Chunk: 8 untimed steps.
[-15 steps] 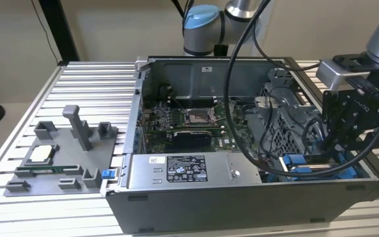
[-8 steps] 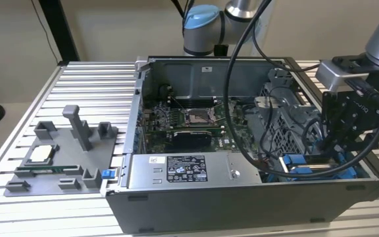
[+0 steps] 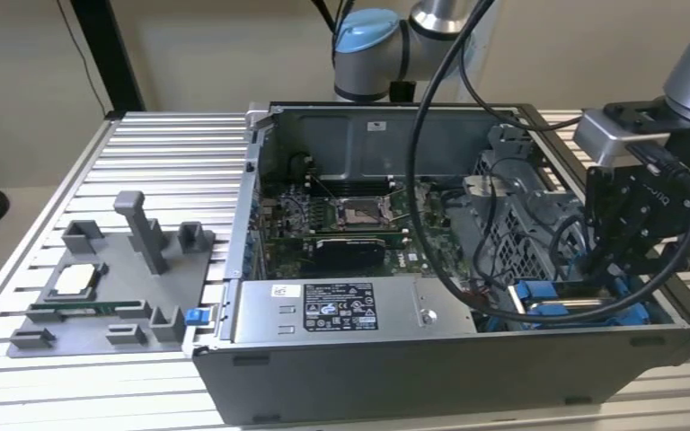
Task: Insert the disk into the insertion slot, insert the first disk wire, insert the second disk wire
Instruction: 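Insert the first disk wire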
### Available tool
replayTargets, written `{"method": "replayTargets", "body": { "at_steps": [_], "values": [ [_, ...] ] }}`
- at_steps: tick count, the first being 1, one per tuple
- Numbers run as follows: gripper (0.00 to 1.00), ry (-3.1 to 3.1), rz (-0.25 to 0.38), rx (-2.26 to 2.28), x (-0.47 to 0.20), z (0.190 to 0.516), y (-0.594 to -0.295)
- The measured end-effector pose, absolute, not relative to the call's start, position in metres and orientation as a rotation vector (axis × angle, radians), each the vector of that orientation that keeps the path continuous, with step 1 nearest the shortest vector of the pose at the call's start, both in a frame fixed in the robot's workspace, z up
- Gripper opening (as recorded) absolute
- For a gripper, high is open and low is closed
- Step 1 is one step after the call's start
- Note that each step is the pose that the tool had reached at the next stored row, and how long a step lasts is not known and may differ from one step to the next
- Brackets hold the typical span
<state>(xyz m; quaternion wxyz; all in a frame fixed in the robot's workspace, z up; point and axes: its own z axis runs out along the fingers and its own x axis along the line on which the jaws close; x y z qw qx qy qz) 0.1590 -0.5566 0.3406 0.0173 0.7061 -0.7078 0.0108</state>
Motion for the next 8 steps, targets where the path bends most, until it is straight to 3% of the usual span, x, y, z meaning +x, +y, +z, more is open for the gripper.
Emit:
{"method": "replayTargets", "body": {
  "at_steps": [8],
  "values": [
    [0.0,-2.242,0.033,2.151,0.159,0.3409,-0.5565]
  ]
}}
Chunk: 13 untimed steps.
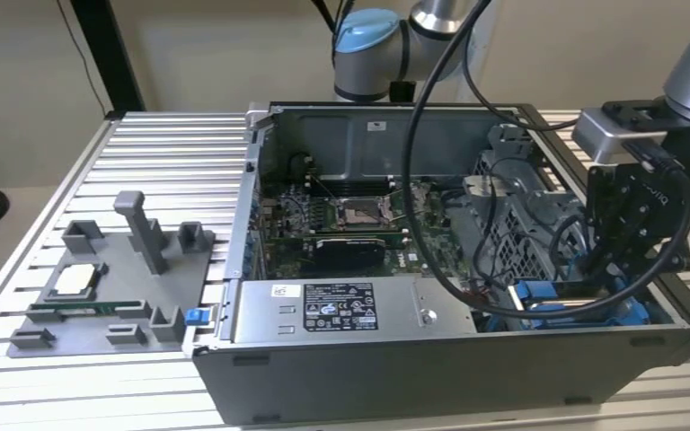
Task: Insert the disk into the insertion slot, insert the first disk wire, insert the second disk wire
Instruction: 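Insert the first disk wire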
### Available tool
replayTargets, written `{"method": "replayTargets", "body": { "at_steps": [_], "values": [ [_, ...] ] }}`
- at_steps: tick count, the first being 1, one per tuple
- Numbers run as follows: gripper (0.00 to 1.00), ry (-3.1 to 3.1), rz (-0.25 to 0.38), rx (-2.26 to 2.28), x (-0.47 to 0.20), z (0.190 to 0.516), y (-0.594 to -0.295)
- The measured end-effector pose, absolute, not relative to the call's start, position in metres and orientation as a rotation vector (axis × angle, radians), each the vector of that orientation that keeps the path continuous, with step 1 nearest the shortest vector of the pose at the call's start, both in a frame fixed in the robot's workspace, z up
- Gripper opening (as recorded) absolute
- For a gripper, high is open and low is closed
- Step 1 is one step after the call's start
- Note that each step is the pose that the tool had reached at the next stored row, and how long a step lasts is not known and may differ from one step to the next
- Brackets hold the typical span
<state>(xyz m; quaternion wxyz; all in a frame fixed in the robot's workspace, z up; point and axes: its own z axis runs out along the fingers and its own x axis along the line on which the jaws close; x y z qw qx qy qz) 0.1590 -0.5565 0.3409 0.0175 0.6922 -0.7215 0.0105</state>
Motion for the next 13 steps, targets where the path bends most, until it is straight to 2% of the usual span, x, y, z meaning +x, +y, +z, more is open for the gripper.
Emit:
{"method": "replayTargets", "body": {
  "at_steps": [13],
  "values": [
    [0.0,-2.251,0.04,2.149,0.159,0.3407,-0.5562]
  ]
}}
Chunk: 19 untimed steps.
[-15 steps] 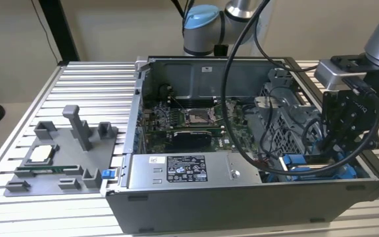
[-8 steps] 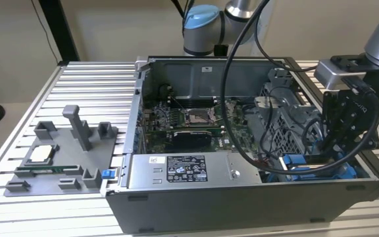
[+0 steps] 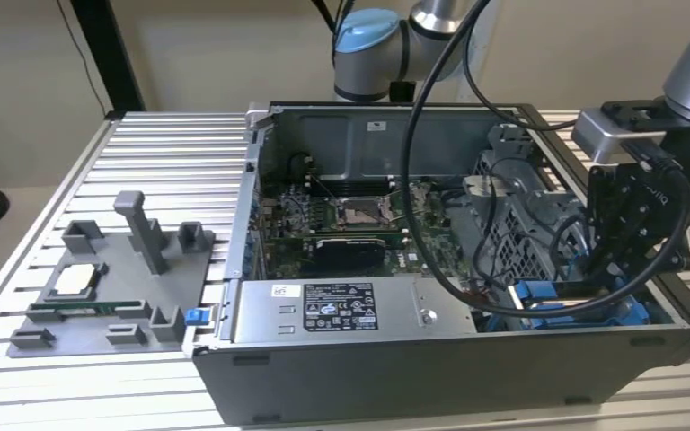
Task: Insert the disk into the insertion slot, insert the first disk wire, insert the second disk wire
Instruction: 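Insert the first disk wire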
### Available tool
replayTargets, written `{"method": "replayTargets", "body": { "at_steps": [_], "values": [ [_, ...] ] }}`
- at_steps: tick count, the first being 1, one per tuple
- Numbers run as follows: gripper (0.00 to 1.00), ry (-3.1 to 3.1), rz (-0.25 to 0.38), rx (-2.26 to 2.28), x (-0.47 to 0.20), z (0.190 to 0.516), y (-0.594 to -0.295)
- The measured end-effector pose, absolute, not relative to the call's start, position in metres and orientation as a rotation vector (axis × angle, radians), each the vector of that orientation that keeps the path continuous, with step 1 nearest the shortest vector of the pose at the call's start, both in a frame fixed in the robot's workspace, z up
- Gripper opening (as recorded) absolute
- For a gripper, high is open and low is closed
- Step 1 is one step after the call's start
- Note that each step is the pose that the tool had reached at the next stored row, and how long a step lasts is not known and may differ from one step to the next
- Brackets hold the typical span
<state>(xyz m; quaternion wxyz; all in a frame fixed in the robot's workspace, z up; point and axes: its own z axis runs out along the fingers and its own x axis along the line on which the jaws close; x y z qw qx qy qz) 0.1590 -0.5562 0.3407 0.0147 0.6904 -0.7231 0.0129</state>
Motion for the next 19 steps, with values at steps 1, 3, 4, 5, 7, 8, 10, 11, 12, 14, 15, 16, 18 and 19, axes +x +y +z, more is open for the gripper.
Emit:
{"method": "replayTargets", "body": {
  "at_steps": [1,3,4,5,7,8,10,11,12,14,15,16,18,19],
  "values": [
    [0.0,-2.251,0.04,2.149,0.159,0.3408,-0.5561],
    [0.0,-2.251,0.04,2.149,0.159,0.3408,-0.5561],
    [0.0,-2.251,0.04,2.149,0.159,0.3408,-0.556],
    [0.0,-2.251,0.04,2.149,0.159,0.341,-0.556],
    [0.0,-2.251,0.04,2.149,0.159,0.3418,-0.556],
    [0.0,-2.251,0.04,2.149,0.159,0.3422,-0.556],
    [0.0,-2.251,0.04,2.149,0.159,0.3431,-0.5561],
    [0.0,-2.251,0.04,2.149,0.159,0.3432,-0.556],
    [0.0,-2.251,0.04,2.149,0.159,0.3435,-0.556],
    [0.0,-2.251,0.041,2.149,0.159,0.3436,-0.556],
    [0.0,-2.251,0.041,2.149,0.159,0.3435,-0.556],
    [0.0,-2.251,0.041,2.149,0.1591,0.3434,-0.556],
    [0.0,-2.252,0.042,2.15,0.159,0.3429,-0.556],
    [0.0,-2.252,0.043,2.15,0.159,0.3427,-0.556]
  ]
}}
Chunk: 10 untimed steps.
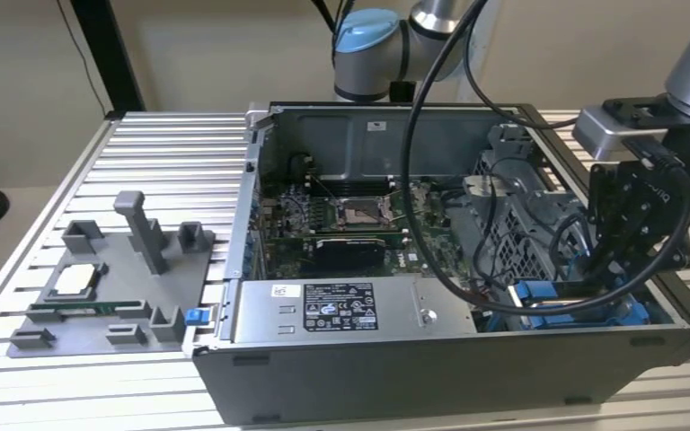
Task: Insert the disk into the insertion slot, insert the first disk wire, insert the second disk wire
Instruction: 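Insert the first disk wire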
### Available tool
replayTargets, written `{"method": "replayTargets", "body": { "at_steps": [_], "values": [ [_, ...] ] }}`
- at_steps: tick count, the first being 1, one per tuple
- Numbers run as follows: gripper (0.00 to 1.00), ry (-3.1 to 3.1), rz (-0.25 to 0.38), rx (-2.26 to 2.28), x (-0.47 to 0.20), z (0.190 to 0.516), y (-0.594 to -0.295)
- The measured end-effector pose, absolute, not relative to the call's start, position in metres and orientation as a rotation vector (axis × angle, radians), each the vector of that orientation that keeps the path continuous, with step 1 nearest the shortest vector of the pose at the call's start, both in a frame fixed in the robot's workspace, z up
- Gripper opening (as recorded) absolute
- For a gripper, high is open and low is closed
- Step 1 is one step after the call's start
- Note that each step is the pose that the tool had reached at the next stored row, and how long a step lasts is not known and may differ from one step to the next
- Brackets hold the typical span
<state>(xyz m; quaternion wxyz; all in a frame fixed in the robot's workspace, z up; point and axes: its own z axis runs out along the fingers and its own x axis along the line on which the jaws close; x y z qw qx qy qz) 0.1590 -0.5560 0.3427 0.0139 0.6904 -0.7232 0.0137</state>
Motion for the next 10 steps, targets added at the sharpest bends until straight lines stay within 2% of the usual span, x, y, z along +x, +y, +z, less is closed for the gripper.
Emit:
{"method": "replayTargets", "body": {
  "at_steps": [10],
  "values": [
    [0.0,-2.252,0.043,2.15,0.1584,0.3412,-0.556]
  ]
}}
